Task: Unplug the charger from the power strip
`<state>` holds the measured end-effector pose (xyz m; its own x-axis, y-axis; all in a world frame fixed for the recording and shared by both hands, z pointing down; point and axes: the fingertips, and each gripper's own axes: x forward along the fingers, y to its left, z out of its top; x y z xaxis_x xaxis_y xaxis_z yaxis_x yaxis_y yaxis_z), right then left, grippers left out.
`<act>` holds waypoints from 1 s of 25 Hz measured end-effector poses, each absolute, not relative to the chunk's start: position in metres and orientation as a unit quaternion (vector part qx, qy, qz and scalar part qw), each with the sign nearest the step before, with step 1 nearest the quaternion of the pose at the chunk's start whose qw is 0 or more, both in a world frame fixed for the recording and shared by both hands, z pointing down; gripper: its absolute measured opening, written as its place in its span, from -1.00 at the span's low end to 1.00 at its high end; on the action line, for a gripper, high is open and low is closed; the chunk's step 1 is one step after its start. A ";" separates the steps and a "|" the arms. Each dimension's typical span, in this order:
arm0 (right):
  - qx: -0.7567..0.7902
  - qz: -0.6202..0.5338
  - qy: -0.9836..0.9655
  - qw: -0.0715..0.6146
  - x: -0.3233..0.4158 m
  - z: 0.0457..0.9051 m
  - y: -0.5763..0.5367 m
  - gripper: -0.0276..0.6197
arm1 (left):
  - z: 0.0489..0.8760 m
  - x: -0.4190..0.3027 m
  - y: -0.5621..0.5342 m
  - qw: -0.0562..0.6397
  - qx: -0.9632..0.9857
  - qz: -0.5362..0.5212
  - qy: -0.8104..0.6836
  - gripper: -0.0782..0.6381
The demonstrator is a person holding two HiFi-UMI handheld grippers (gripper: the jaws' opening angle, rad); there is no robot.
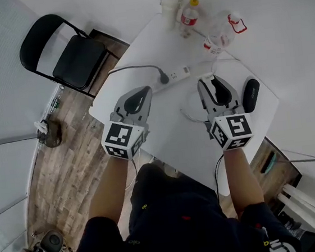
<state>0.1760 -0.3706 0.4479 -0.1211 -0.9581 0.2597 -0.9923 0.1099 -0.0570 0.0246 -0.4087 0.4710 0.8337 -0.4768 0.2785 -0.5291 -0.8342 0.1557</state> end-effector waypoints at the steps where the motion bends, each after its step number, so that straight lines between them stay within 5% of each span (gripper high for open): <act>1: 0.659 0.102 -0.741 0.075 0.178 0.438 -0.363 -0.44 | 0.456 0.021 -0.402 0.106 0.952 0.107 -0.268 -0.72; 11: 0.652 0.034 -0.756 0.046 0.178 0.350 -0.284 -0.44 | 0.352 -0.008 -0.330 0.058 0.953 0.042 -0.295 -0.72; 25: 0.650 0.000 -0.759 0.035 0.182 0.306 -0.241 -0.44 | 0.309 -0.013 -0.310 0.027 0.954 0.016 -0.297 -0.72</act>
